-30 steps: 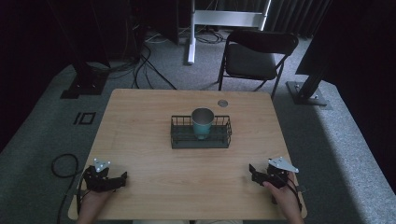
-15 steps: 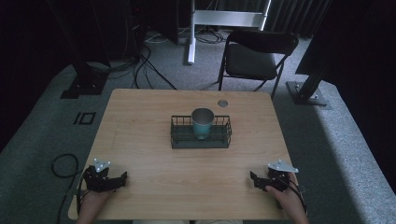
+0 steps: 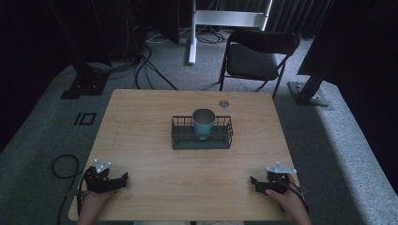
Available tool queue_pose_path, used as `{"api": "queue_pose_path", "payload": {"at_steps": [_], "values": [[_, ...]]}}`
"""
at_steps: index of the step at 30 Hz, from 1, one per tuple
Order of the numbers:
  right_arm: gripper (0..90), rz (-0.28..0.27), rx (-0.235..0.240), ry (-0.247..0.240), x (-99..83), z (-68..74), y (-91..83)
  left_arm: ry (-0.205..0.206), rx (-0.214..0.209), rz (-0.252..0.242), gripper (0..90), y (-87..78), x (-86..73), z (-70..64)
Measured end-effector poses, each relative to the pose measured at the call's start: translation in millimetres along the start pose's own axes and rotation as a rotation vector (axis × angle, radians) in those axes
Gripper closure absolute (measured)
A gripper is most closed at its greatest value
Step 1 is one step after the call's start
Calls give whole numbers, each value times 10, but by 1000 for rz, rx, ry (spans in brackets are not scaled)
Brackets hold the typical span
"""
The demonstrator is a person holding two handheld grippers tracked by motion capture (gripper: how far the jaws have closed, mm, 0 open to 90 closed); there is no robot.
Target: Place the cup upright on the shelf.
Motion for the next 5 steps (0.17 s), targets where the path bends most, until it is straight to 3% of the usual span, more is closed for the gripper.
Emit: {"api": "queue_pose_path", "payload": {"at_steps": [5], "values": [[118,0,0,0,0,0,0,0,0,0,14,0,0,0]]}}
Point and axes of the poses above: each handheld gripper's, and its own axes: y roughly forward along the jaws, x roughly out of its top, z roughly to its left, the point moved 8 cm from there along y, roughly forward along the jaws, and after that the axes turned 7 degrees about -x, right-handed, at the moved point
